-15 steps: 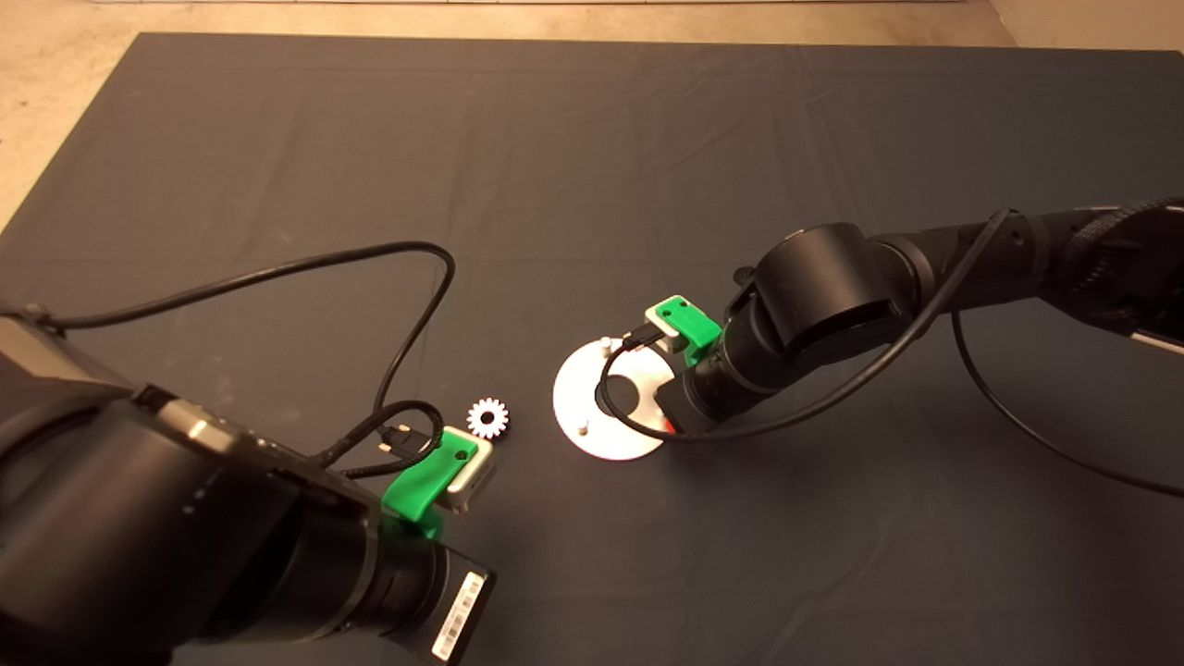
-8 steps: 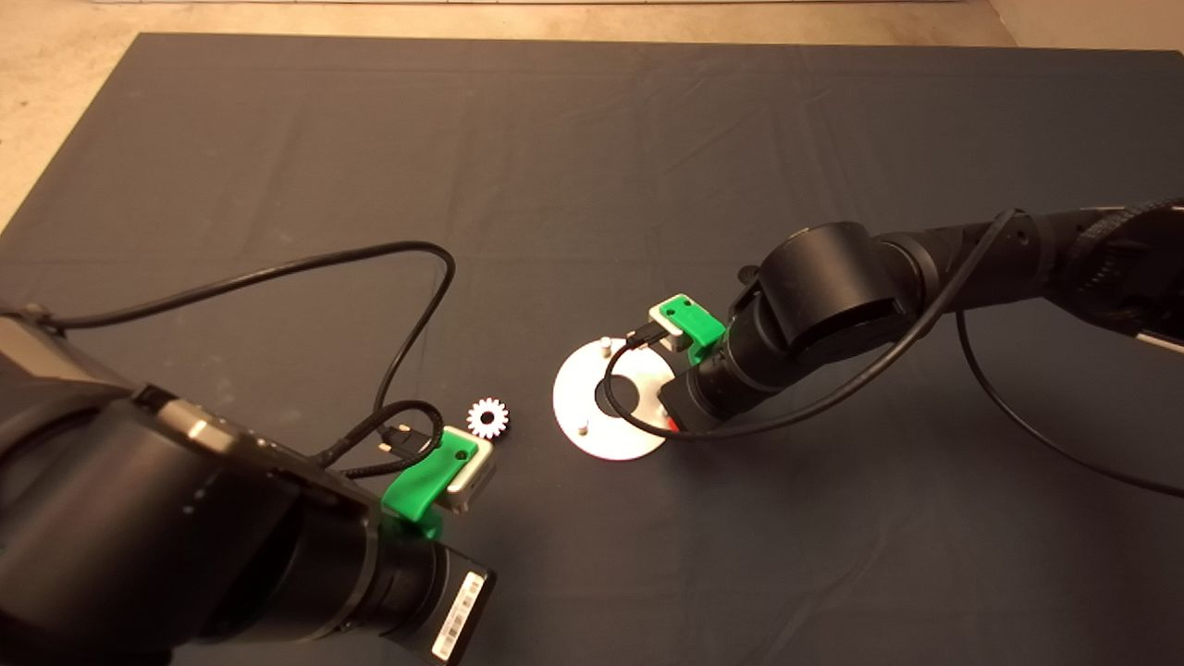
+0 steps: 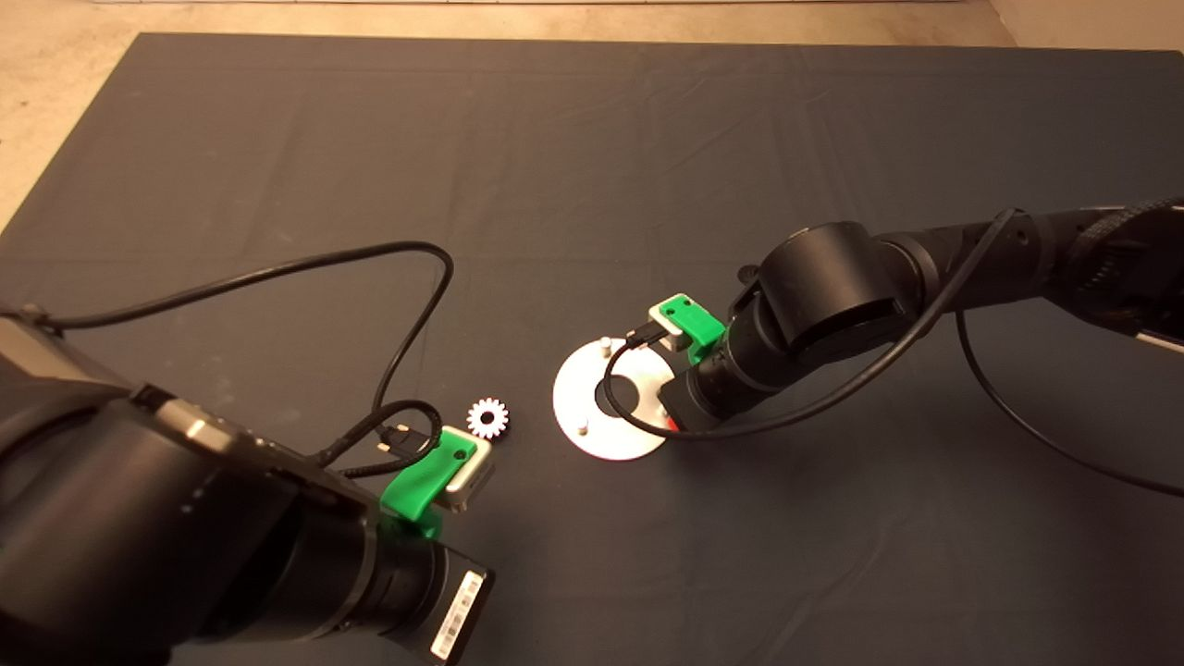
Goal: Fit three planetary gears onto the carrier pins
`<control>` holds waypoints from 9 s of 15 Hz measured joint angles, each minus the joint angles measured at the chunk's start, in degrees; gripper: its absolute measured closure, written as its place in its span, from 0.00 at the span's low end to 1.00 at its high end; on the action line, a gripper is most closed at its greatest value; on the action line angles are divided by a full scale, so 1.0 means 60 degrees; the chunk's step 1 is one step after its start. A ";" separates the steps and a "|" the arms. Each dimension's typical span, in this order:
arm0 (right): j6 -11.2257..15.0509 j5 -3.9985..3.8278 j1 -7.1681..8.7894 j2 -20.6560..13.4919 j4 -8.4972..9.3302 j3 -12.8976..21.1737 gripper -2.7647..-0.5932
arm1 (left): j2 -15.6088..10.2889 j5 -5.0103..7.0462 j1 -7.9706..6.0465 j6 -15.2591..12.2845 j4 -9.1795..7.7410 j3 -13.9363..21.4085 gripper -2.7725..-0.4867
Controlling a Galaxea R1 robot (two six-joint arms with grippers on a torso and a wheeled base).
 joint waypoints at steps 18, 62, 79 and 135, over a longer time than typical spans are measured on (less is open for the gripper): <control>0.0000 0.0006 0.0120 0.0165 -0.0449 0.0004 0.83 | -0.0022 0.0000 0.0000 0.0000 0.0000 0.0000 0.76; -0.0026 0.0130 -0.0142 0.0270 -0.0886 -0.0163 0.83 | -0.0106 0.0000 -0.0028 0.0000 0.0000 0.0000 0.76; -0.0026 0.0014 -0.0207 0.0005 -0.0886 0.0187 0.83 | -0.0103 0.0000 -0.0028 0.0003 0.0000 0.0000 0.76; -0.0051 0.0055 0.0390 0.0092 -0.0908 0.0211 0.45 | -0.0106 0.0000 -0.0028 0.0001 0.0000 0.0000 0.76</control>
